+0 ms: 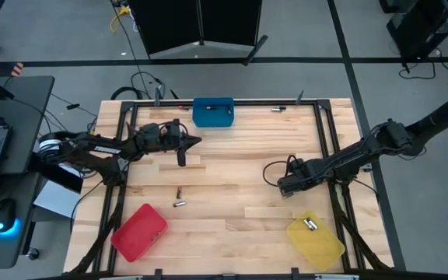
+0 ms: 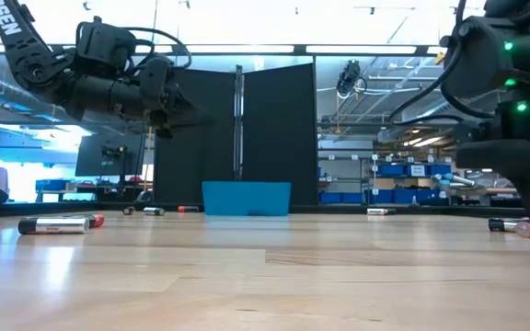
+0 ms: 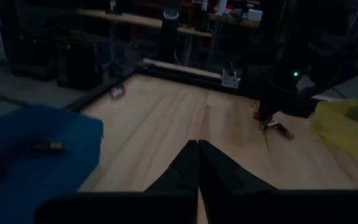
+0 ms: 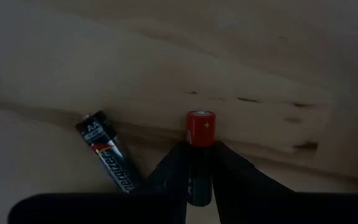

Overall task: Sort batteries
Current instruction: Put the black-red battery into the red bin

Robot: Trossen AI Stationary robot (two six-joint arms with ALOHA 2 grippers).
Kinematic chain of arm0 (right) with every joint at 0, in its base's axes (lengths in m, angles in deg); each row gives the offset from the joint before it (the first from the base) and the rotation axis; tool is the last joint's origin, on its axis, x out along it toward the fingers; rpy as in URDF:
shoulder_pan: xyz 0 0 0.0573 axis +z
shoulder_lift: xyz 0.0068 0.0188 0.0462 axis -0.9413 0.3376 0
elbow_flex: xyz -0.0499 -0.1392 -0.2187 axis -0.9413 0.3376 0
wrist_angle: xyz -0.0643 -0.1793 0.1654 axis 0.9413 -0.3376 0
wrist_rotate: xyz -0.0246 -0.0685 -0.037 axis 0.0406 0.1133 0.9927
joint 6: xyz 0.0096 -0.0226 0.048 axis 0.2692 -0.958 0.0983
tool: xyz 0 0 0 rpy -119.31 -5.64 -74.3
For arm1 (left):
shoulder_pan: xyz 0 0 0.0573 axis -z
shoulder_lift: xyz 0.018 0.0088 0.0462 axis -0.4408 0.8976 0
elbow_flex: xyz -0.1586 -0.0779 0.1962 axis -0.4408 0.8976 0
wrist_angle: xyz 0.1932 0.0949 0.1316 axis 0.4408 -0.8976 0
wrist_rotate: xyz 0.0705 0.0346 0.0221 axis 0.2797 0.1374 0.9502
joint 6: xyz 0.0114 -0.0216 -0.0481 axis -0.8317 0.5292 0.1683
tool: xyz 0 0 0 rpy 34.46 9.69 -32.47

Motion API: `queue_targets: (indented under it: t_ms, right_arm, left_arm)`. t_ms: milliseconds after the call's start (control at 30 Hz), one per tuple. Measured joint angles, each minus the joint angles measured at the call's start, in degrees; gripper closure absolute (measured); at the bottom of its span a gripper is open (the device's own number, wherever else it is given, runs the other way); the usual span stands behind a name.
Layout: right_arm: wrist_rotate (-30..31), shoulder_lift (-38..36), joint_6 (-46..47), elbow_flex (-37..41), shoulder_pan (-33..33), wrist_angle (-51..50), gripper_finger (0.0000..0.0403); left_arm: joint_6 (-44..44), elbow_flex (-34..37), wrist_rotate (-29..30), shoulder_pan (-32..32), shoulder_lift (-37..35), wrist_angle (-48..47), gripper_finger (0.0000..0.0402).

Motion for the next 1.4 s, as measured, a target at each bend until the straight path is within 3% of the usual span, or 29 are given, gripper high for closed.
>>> queue_targets:
  t_ms: [133, 367, 500, 633, 767, 1033, 1233, 1400]
  right_arm:
    - [3.70, -4.50, -5.30, -0.98, -0.11, -1.05, 0.0345]
    - [17.83, -12.83, -11.89, -1.03, -0.20, 1.83, 0.0345]
    - [24.09, -14.63, -20.92, -1.03, -1.62, 9.54, 0.0345]
    - [26.43, -14.02, -34.95, -1.03, -4.68, 22.33, 0.0345]
    - [25.68, -11.48, -49.52, -1.03, -8.24, 38.25, 0.0345]
    - [14.11, -2.75, -73.05, -1.08, -13.05, 70.90, 0.0345]
    - [5.44, 3.58, -82.60, -1.10, -15.42, 90.48, 0.0345]
    - [1.91, 5.81, -85.56, -1.12, -16.24, 100.02, 0.0345]
  left_arm:
    - [0.43, -0.02, -0.05, 1.21, 1.77, 1.91, 0.0390]
    - [3.73, -0.02, -0.18, 4.27, 6.91, 12.17, 0.0390]
    - [4.61, -0.02, -1.01, 6.07, 9.22, 17.19, 0.0390]
    - [4.64, -0.02, -1.22, 7.61, 11.34, 22.41, 0.0390]
    - [4.64, -0.04, -1.47, 8.94, 12.65, 24.53, 0.0390]
    - [2.55, -1.40, -1.10, 12.88, 12.79, 25.73, 0.0373]
    - [-0.39, -4.11, 2.39, 16.96, 12.79, 23.01, 0.0323]
    - [-1.42, -4.82, 8.06, 18.54, 12.79, 20.55, 0.0278]
